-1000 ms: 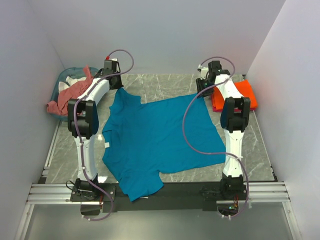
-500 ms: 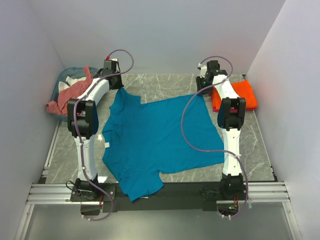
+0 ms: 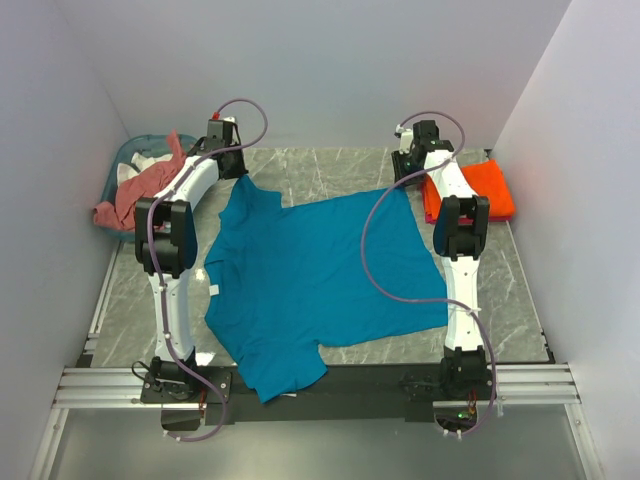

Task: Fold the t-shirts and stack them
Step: Flatten the tshirt out

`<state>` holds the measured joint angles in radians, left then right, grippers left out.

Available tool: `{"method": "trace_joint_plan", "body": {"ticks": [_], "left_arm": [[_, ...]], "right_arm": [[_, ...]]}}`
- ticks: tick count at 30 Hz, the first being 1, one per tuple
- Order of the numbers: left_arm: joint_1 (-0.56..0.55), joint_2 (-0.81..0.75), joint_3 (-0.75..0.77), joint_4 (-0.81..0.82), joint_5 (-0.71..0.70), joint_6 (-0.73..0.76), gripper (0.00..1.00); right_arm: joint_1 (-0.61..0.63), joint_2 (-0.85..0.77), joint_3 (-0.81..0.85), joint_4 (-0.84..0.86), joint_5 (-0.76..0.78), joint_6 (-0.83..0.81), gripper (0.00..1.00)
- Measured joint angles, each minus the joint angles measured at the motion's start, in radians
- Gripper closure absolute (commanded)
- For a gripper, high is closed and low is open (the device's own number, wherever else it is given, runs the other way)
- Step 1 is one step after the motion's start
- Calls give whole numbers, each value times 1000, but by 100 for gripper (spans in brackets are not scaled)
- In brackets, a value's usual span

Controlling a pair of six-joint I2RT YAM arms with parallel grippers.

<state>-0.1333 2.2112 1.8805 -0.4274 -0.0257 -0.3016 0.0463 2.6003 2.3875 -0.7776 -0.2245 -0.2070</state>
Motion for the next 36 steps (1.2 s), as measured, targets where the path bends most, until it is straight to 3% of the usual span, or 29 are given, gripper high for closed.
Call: {"method": "trace_joint_plan", "body": {"ticks": [8,14,26,36], "left_arm": [[1,0,0,0,2,0,100],[5,0,0,-1,3,-3,100],[24,-25,0,-4,25,-11,100],[38,-342,-95,32,83,-18,100]], "right_arm": [[0,-14,-39,32,-8,-19,78],[0,-29,-66,46,-24,-29,99],[0,-151,-192,7,-57,-29,100],[42,-631,-394,-10,-110,-36,100]]}}
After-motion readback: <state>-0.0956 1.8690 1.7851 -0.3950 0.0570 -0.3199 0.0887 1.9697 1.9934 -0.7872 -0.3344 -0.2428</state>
